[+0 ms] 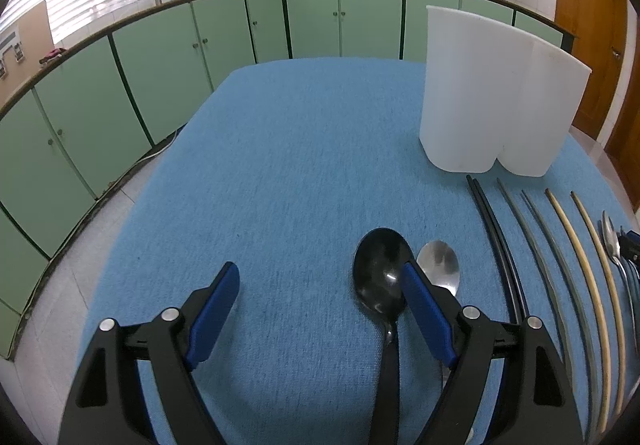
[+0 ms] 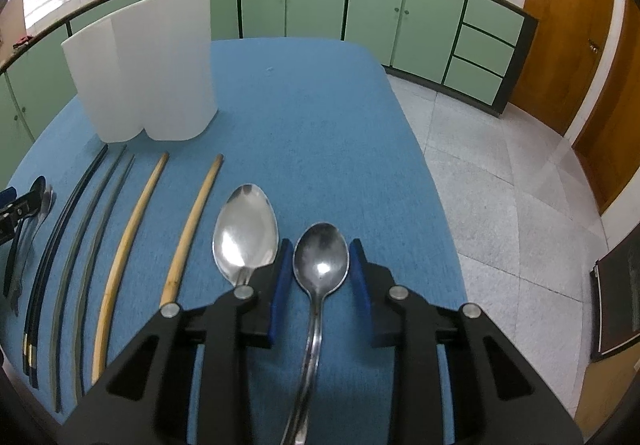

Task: Organize utensils
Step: 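Close left tool on the black spoon while right tool closes on the small silver spoon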

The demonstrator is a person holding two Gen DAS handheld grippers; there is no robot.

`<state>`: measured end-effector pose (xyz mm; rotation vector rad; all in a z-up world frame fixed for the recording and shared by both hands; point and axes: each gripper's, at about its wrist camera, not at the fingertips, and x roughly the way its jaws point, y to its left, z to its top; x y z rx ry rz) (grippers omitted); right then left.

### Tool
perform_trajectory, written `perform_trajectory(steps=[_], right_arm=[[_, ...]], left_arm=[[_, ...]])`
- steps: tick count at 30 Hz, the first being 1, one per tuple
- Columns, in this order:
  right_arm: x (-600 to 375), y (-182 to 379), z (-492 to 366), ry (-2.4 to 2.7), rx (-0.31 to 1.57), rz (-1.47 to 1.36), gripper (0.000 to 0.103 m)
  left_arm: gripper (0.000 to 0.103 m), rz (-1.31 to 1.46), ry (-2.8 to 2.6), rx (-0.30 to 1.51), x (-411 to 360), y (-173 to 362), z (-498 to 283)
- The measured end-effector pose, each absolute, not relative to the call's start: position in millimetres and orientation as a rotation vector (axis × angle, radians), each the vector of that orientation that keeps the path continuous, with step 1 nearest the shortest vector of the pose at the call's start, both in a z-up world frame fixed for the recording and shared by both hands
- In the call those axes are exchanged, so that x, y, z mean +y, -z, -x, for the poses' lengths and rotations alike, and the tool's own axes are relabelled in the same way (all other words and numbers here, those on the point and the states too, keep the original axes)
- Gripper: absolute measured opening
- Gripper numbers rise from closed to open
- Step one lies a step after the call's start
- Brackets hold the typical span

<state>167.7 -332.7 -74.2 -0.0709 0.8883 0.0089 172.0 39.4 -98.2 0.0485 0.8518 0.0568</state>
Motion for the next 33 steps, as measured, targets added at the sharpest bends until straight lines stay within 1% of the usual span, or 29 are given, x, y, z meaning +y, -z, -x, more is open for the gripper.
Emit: perform_trajectory(steps=[8, 12, 16, 21, 23, 24, 25, 26, 28, 29, 31, 33], right_arm=[[-332.7, 74.9, -166.8, -0.003, 0.882, 0.068, 0.028], [-332.8, 75.0, -166.9, -0.003, 0.881, 0.071, 0.028], [-333.1, 74.6, -165.9, -0.002, 0.878, 0.072, 0.028], [-333.6, 74.9, -164.9, -0.002, 0.875, 0.070, 0.028], [-333.5, 75.0, -164.9, -0.002, 0.875, 0.071, 0.028], [-333.4, 75.1, -164.9, -0.001, 0.875, 0.071, 0.028], [-333.4, 74.9, -164.8, -0.001, 0.875, 0.072, 0.029], [-333.4, 74.8, -164.7, 0.000, 0.874, 0.072, 0.029], [-333.1, 74.4, -164.6, 0.003, 0.874, 0.073, 0.029], [-332.7, 74.3, -164.5, 0.004, 0.873, 0.074, 0.029], [-331.8, 74.2, -164.3, 0.007, 0.872, 0.076, 0.029], [-331.1, 74.4, -163.9, 0.008, 0.872, 0.077, 0.029]], left_arm=[[0.081, -0.025, -0.042, 0.870, 43.7, 98.7, -184.4], [0.082, -0.022, -0.033, 0.846, 44.0, 92.6, -183.3], [0.086, -0.024, -0.024, 0.840, 43.0, 91.4, -184.6], [0.086, -0.023, -0.028, 0.872, 43.7, 98.8, -197.9], [0.083, 0.003, -0.002, 0.889, 45.7, 101.6, -201.3], [0.079, 0.017, 0.010, 0.896, 48.0, 102.5, -202.8], [0.070, 0.027, 0.014, 0.896, 49.6, 103.1, -203.3], [0.065, 0.021, 0.001, 0.895, 49.7, 103.7, -203.6], [0.051, 0.028, 0.008, 0.889, 51.1, 103.6, -203.0], [0.047, 0.027, 0.007, 0.888, 51.2, 103.9, -202.6], [0.034, 0.028, 0.000, 0.884, 52.9, 103.6, -202.3], [0.034, 0.036, -0.009, 0.882, 56.1, 103.5, -200.2]])
